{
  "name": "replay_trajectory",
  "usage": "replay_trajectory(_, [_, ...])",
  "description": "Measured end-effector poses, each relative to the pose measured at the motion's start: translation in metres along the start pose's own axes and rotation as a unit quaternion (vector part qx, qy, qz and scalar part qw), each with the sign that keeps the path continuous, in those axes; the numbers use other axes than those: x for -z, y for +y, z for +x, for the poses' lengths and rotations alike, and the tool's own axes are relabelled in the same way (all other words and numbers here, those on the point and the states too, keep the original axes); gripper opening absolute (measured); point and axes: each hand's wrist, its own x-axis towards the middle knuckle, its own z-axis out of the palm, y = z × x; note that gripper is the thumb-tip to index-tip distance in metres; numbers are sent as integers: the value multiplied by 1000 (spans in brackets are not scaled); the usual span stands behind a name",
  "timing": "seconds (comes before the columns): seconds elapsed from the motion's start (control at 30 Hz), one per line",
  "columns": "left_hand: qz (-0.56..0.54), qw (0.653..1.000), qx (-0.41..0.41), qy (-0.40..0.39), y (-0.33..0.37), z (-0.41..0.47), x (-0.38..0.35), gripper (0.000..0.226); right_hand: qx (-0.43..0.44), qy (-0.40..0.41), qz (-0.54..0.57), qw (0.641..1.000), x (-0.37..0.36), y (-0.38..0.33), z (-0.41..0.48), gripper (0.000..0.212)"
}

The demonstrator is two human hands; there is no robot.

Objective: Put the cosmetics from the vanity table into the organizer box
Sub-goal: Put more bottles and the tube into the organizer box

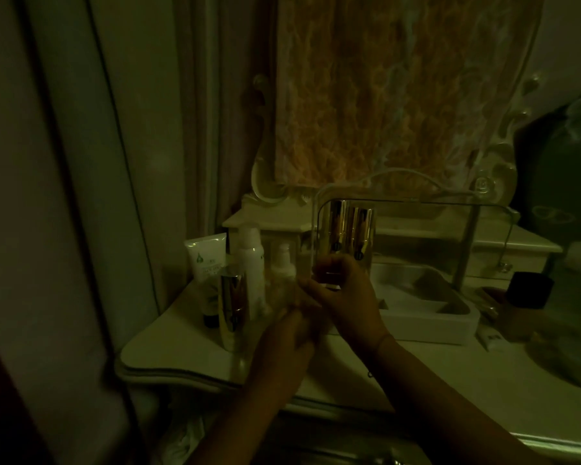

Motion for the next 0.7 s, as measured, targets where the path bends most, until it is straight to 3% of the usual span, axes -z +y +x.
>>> replay_trajectory(0.17, [34,980,-88,173,-8,-37,34,24,5,-12,0,1000,-11,-1,-9,31])
replay_trajectory(0.27, [41,957,-68,279,-13,-47,53,18,6,-18,19,1000,-26,-4,-19,32])
replay_trajectory(0.37, [21,939,-37,342,-17,-45,66,34,1,-26,28,999,-42,-4,-27,33])
replay_trajectory(0.5, [-28,953,16,302,-20,-38,76,50,-33,-88,23,995,-62,2,-32,43])
replay_trajectory(0.7, [-64,979,41,189,-23,-31,81,48,-52,-160,24,985,-77,12,-31,34])
